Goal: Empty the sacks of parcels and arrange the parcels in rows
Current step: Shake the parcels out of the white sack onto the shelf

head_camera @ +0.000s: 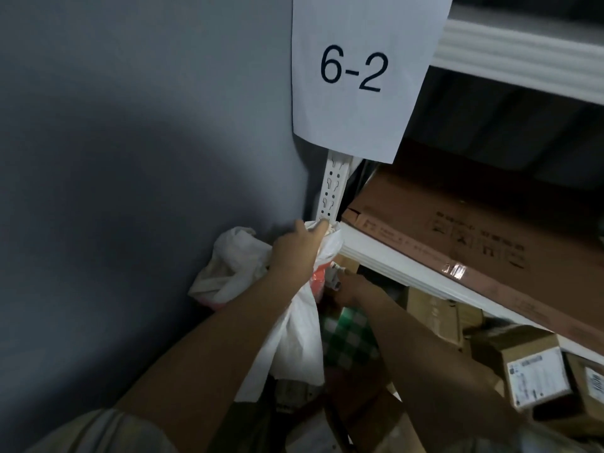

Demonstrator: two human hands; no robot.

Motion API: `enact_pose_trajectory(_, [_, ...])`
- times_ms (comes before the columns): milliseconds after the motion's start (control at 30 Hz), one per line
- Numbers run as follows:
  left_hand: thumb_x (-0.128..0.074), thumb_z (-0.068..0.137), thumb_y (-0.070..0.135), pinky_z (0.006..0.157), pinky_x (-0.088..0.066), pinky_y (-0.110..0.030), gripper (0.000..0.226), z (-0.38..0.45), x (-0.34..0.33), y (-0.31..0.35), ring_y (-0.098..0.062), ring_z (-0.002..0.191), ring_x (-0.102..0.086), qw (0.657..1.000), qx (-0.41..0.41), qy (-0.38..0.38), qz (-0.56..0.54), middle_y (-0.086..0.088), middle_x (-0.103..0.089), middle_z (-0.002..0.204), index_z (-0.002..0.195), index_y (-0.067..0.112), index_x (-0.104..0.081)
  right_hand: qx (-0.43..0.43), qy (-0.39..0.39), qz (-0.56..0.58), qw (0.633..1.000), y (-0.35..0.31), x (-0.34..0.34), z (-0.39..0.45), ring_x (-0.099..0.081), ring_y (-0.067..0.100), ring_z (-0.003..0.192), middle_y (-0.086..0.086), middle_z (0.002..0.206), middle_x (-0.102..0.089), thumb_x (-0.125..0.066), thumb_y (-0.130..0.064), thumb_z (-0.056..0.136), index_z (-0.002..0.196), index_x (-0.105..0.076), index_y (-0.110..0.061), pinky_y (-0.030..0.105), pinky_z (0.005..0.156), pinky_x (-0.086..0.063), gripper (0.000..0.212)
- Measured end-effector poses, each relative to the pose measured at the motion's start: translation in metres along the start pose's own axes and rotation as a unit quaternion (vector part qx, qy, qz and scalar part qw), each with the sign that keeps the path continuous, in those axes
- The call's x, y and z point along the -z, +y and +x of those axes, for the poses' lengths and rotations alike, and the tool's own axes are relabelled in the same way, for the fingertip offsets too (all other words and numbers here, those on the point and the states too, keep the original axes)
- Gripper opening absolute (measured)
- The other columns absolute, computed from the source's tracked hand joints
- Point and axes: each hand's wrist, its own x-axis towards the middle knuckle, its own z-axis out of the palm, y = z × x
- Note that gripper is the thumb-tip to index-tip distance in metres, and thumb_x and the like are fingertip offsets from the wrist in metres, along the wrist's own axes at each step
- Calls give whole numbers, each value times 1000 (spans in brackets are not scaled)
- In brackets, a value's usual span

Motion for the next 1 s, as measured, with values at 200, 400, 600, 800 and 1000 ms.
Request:
enact_pose_trajectory(200, [-68,83,4,76,-52,-36,78,22,-10,-4,-29,93,-63,1000,4,-5,2,-15,-43,123,145,25,-24,22,19,-157,987,-1,-20,26,-3,34,149,9,163,5,-60,-39,91,156,6,-22,52,119,-16,94])
enact_pose_trajectory(400, [-64,86,3,74,-51,-35,73,34,-16,-10,-28,92,-64,1000,26,13,-1,-15,-43,123,144,24,-26,28,34,-156,987,-4,-26,41,-56,28,117,14,132,-55,-56,-29,95,133,-48,-11,27,89,-50,42])
enact_pose_trajectory(600, [-62,87,3,77,-53,-33,73,37,-19,-10,-27,93,-62,999,30,33,-5,-17,-43,122,146,23,-23,3,16,-143,990,-2,-7,35,-48,28,127,7,142,-45,-53,-52,93,145,-35,-20,43,103,-40,63])
enact_pose_trajectory(800, [-62,88,3,77,-53,-32,74,39,-16,-7,-27,92,-62,999,26,22,4,-18,-42,122,147,22,-20,-27,-22,-195,980,17,-41,36,-19,48,139,19,157,-4,-69,-48,82,151,2,-36,63,99,-37,100])
enact_pose_trajectory(1000, [-62,88,3,76,-53,-34,75,37,-13,-6,-27,91,-61,999,20,30,2,-19,-40,123,147,22,-19,-73,-21,-182,980,19,-44,26,-35,36,136,19,151,-29,-64,-39,89,152,-15,-14,48,105,-38,84])
